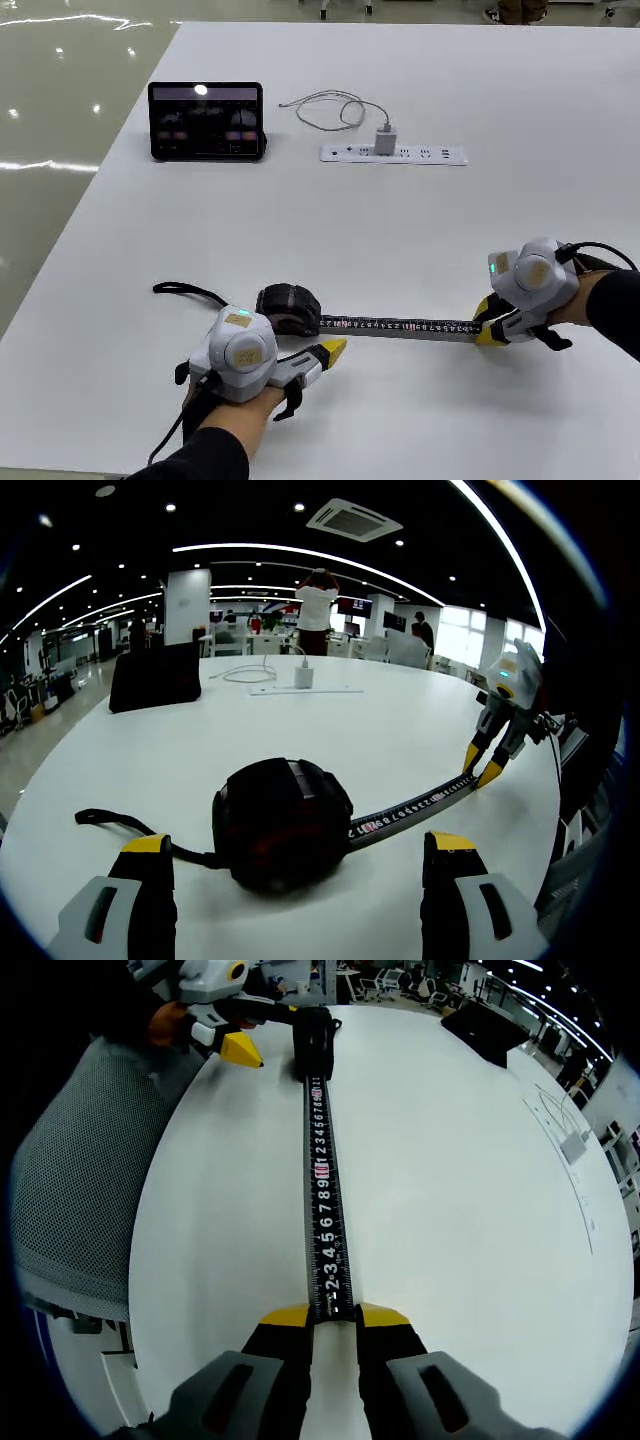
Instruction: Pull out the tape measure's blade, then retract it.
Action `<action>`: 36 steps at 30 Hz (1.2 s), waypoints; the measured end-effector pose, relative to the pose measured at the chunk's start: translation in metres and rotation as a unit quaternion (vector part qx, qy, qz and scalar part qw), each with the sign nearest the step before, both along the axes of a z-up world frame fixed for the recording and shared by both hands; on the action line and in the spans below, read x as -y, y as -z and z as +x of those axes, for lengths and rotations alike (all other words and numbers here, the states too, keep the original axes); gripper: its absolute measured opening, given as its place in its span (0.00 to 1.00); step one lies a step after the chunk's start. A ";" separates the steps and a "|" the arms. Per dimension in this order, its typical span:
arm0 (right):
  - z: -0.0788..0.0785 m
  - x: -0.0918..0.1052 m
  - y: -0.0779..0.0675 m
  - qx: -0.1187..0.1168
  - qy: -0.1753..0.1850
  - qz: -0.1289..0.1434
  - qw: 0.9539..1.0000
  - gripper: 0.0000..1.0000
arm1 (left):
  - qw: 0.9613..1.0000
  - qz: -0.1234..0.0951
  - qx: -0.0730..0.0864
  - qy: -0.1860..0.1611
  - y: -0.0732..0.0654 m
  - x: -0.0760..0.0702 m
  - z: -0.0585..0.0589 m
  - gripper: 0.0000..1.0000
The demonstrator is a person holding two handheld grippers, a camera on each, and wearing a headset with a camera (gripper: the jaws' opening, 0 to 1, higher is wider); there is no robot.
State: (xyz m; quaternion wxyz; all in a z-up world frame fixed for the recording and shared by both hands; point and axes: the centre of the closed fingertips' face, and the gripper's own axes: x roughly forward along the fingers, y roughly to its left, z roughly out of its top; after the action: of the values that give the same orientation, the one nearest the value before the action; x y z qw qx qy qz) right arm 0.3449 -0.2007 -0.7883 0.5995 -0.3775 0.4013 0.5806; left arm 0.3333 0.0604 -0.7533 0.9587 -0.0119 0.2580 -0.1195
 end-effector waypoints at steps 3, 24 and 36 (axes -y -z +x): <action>-0.001 0.000 0.000 0.011 -0.027 -0.010 1.000 0.12 | 1.000 0.000 0.001 -0.016 -0.001 -0.006 0.003 1.00; 0.008 0.003 0.007 0.008 0.017 -0.045 0.999 0.11 | 0.997 -0.027 -0.024 -0.067 0.012 0.000 0.029 0.74; 0.008 0.003 0.008 0.008 0.019 -0.045 0.999 0.11 | 0.996 -0.024 -0.042 -0.069 0.014 -0.005 0.029 0.64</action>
State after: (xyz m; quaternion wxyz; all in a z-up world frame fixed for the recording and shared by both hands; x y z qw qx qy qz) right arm 0.3525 -0.2032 -0.7960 0.5956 -0.4012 0.4297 0.5474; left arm 0.3621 0.0657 -0.7670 0.9525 -0.0580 0.2934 -0.0582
